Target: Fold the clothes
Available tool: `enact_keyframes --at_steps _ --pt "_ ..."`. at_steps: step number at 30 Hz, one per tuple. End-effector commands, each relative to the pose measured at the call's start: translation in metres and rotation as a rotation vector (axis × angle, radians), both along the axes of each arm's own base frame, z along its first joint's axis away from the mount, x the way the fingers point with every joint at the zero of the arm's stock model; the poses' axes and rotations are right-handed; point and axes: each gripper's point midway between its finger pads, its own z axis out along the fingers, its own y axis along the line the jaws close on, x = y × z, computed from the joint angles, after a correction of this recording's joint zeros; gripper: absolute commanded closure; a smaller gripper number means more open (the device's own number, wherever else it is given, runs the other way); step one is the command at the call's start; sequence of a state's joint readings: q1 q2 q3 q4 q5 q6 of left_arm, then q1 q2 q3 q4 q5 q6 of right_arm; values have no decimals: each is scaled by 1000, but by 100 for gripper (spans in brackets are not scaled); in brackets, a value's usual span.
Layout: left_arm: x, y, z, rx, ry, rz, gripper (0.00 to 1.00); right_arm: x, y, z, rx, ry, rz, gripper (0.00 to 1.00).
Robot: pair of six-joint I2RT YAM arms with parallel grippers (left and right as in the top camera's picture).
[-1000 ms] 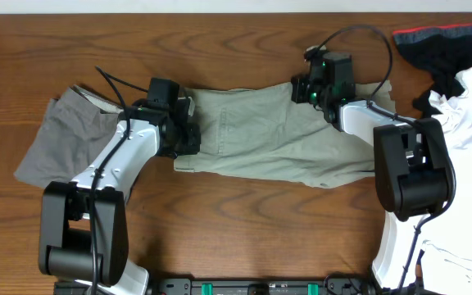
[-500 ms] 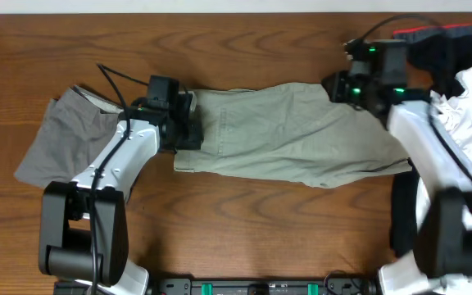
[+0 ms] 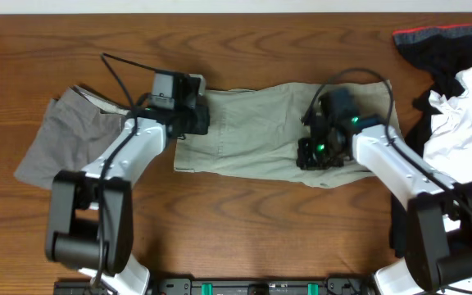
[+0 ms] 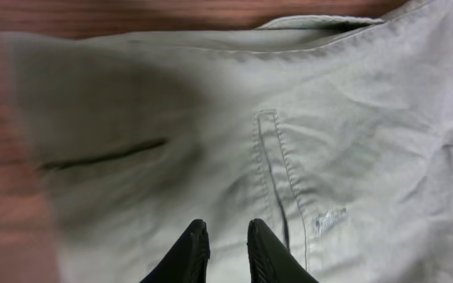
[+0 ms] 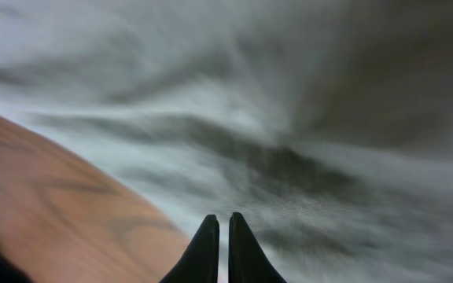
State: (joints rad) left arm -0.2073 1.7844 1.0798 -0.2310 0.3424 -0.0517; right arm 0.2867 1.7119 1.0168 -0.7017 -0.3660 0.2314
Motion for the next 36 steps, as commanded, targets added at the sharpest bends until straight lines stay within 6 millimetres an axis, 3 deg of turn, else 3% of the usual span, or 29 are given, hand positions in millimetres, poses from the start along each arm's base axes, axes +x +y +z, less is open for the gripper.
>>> enact_keyframes --at_steps 1,6,10,14,18,20,23,25,29,36 --pt "-1 -15 -20 -10 32 -32 80 -8 -3 -20 -22 32 -52 96" --pt "-1 -20 -52 -1 73 -35 80 -40 -13 -43 -56 155 -111 98" --pt "0 -9 -71 32 106 12 80 -77 -31 -48 -150 304 -154 99" --pt "6 -2 -76 30 104 53 80 -94 -52 -49 -272 365 -192 98" --pt "18 1 -68 -1 78 101 79 -90 -49 -48 -251 344 -173 98" --pt "20 -4 -59 -38 70 89 78 -85 -30 -39 -133 314 -90 99" --pt "18 -19 -38 -120 62 39 76 -75 10 -5 129 187 85 99" --pt "15 -24 -27 -150 62 19 75 -70 20 15 205 103 142 99" --pt "1 -34 -8 -213 91 -20 74 -54 20 41 209 -36 128 97" --pt "-4 -47 -7 -199 88 -49 64 -14 -14 14 -23 -99 -100 98"
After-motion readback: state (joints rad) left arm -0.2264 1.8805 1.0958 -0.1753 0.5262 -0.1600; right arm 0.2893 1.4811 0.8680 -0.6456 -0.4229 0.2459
